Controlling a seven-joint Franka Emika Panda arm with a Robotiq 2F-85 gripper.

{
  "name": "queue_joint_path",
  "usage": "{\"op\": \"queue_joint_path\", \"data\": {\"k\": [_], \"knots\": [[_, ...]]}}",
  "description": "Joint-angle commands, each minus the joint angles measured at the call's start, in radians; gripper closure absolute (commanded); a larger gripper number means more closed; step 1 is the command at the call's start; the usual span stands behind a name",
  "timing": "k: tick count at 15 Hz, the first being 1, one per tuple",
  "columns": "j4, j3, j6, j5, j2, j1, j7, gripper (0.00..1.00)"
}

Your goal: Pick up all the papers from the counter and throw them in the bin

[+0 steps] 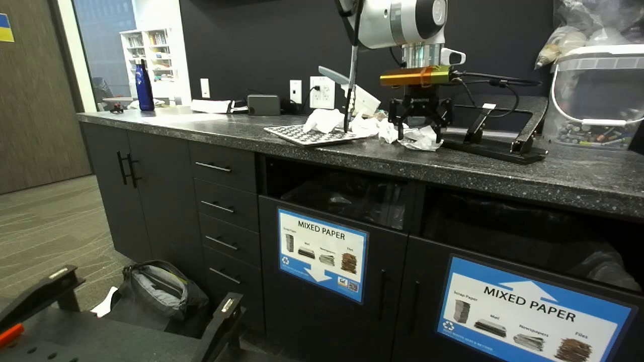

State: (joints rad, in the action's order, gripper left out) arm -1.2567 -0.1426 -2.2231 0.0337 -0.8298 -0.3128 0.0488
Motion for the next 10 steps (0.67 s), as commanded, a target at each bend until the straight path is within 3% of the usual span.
{"op": "queue_joint_path", "data": {"k": [1, 2, 4, 10], "knots": [[0.102, 0.013, 0.014, 0.002, -0.063, -0.016, 0.032, 0.00], [0.105, 0.013, 0.003, -0.001, -0.068, -0.015, 0.038, 0.25], [0.114, 0.013, -0.002, 0.000, -0.075, -0.013, 0.037, 0.32], [0.133, 0.007, 0.008, -0.009, -0.088, -0.012, 0.041, 0.79]]}}
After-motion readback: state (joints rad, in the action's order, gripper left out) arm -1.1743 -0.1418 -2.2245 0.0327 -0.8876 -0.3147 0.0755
